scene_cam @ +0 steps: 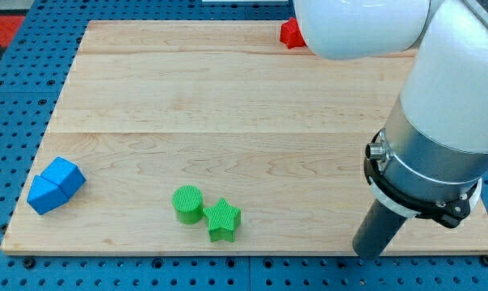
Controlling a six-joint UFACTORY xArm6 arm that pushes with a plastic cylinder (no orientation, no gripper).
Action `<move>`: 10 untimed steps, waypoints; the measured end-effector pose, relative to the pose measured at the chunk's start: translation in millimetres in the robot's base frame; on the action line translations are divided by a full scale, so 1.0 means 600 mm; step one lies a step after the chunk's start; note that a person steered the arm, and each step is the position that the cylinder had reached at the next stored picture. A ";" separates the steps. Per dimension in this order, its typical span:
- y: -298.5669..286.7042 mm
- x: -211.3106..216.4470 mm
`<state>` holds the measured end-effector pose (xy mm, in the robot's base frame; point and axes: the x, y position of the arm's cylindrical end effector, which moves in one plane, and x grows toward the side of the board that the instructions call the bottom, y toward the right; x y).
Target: Slide the green circle to bottom left of yellow hexagon
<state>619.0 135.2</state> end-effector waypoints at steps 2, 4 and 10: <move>-0.028 0.000; -0.062 -0.001; -0.418 -0.107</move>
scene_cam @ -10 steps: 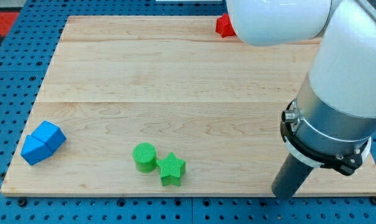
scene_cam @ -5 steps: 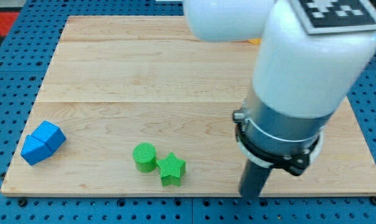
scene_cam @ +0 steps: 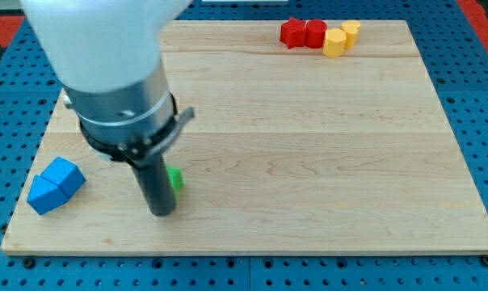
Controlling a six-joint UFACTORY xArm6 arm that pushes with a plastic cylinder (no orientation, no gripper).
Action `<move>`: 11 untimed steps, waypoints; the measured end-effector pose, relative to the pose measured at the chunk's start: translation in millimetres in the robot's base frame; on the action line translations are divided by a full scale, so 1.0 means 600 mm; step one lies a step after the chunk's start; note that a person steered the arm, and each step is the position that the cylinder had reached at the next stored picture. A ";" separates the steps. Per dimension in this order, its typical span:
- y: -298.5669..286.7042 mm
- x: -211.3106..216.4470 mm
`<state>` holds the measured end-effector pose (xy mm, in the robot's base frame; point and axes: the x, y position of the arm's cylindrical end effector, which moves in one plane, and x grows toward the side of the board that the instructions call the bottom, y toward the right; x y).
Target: Slide the green circle to bottom left of yellow hexagon
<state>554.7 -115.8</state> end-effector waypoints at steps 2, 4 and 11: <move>-0.076 -0.121; -0.084 -0.254; 0.236 -0.386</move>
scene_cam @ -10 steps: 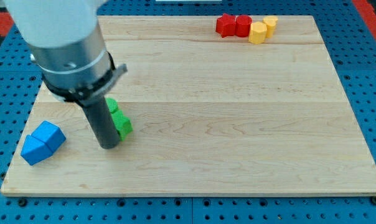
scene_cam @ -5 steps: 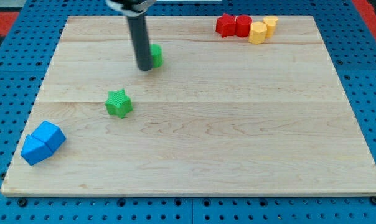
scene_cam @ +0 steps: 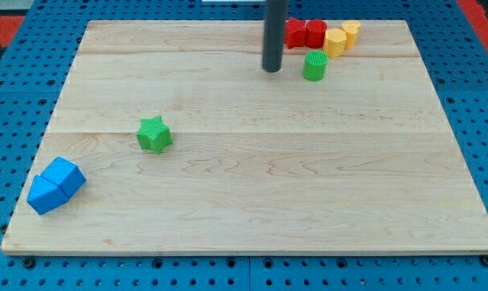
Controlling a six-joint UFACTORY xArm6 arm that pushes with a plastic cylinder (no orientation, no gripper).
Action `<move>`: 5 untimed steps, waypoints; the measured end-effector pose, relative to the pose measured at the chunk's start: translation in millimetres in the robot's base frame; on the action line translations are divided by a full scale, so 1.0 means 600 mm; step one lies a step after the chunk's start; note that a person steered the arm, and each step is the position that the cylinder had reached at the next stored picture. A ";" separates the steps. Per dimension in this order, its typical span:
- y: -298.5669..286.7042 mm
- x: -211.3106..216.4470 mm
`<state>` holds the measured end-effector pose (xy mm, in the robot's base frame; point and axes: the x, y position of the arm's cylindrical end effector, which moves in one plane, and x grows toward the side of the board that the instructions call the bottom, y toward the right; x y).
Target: Slide the green circle to bottom left of yellow hexagon
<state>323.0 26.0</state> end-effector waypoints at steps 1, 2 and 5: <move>0.041 0.042; 0.114 0.036; 0.122 0.033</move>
